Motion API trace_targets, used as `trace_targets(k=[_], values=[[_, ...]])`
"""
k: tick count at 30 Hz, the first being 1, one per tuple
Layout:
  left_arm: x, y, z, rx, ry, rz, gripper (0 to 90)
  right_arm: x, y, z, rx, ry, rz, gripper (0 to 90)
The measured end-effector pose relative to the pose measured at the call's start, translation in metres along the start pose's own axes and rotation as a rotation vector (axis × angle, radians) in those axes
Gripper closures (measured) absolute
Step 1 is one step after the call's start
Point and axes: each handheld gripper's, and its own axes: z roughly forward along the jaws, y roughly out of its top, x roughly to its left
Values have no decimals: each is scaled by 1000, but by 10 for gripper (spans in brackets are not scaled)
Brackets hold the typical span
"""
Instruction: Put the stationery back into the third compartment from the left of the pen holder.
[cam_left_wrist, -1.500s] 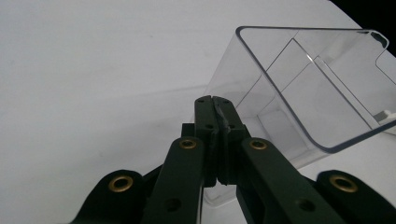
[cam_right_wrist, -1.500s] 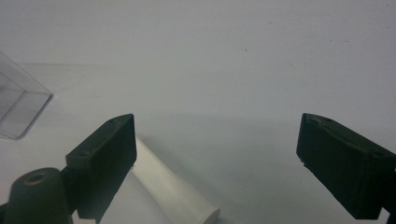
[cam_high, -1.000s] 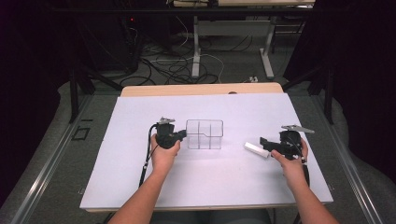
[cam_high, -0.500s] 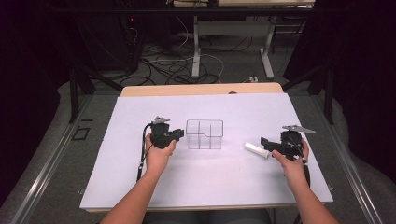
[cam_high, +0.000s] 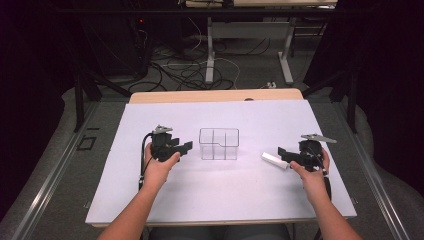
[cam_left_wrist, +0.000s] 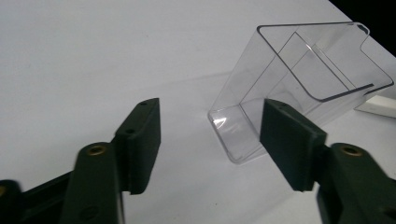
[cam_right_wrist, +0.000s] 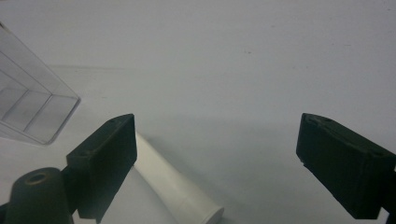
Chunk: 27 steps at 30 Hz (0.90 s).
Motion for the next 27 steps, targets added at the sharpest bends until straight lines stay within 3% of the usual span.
trace_targets(k=[6, 9, 15, 20, 24, 27], values=[[3, -3, -11, -35, 5, 9, 239, 1, 1, -2, -5, 2, 1, 120], [4, -4, -16, -44, -8, 5, 164, 1, 2, -3, -4, 9, -14, 121], [4, -11, -22, -46, -4, -5, 98, 6, 4, -6, 7, 27, -62, 139], [3, -14, -28, -57, 27, 13, 63, 16, 7, -9, 37, 45, -175, 102], [1, -15, -35, -62, 5, 30, 60, 26, 8, -10, 86, 19, -270, 90], [-3, -18, -39, -61, 3, 52, 60, 29, 11, -12, 115, 32, -339, 170]])
